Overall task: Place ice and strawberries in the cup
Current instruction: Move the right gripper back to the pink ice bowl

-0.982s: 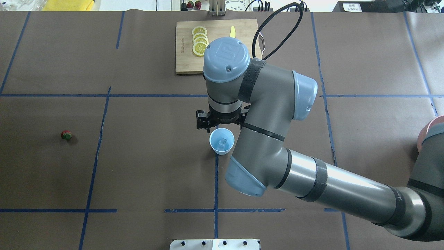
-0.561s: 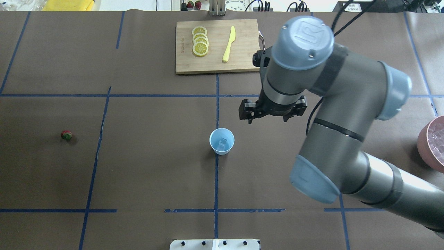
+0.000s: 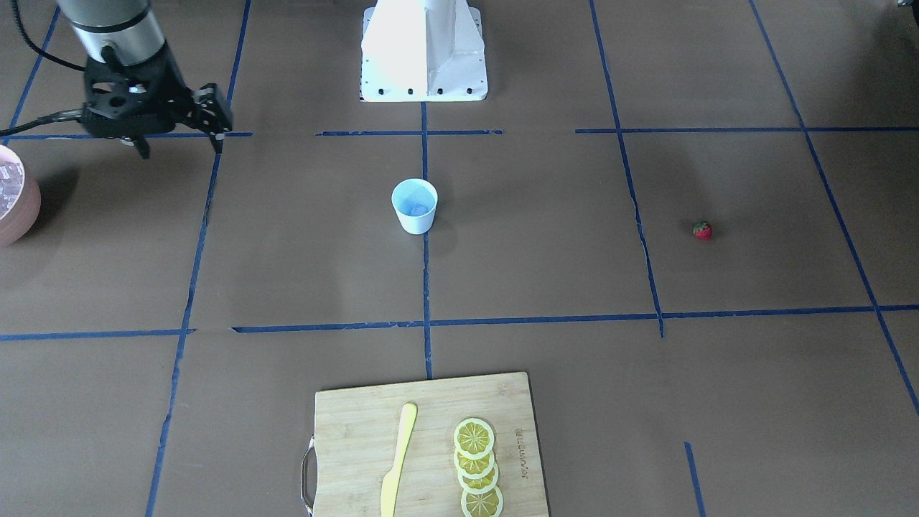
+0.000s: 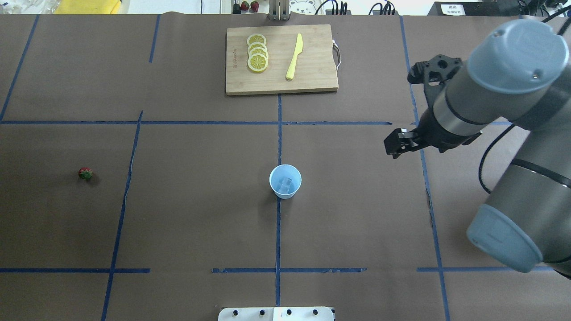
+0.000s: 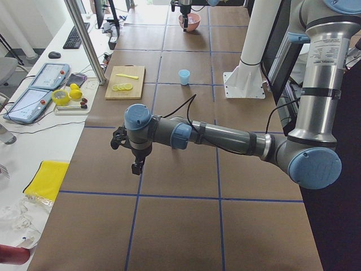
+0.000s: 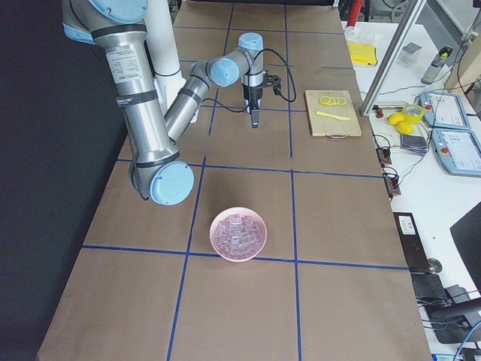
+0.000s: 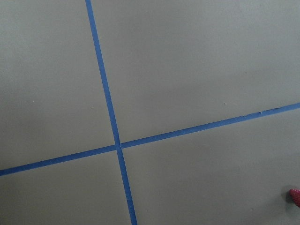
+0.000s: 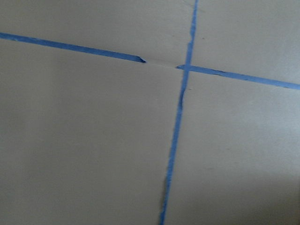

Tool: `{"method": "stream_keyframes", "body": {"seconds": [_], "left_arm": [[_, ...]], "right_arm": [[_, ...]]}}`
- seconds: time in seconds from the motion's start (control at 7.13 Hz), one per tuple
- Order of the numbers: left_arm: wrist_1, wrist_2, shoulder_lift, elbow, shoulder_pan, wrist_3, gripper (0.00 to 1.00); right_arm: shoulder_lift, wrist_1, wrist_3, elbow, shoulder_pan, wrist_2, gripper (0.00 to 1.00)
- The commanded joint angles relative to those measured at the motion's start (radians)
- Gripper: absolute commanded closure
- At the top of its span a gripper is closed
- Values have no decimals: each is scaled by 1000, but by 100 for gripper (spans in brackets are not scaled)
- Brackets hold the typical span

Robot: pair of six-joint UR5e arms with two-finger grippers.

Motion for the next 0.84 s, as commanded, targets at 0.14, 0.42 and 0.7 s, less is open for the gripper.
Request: {"method": "stream_keyframes", "body": {"seconds": [0.14, 0.42, 0.7], "left_arm": [[-3, 2, 1, -2, 30, -55, 0], [-9, 2, 1, -4, 74, -116, 0], [-10, 2, 1, -10, 81, -123, 0]], "right_arm": [[-380, 403, -266, -62, 191, 81, 1], [-501, 646, -431, -206, 312, 170, 1], [-575, 713, -610, -292, 397, 193, 1]]}}
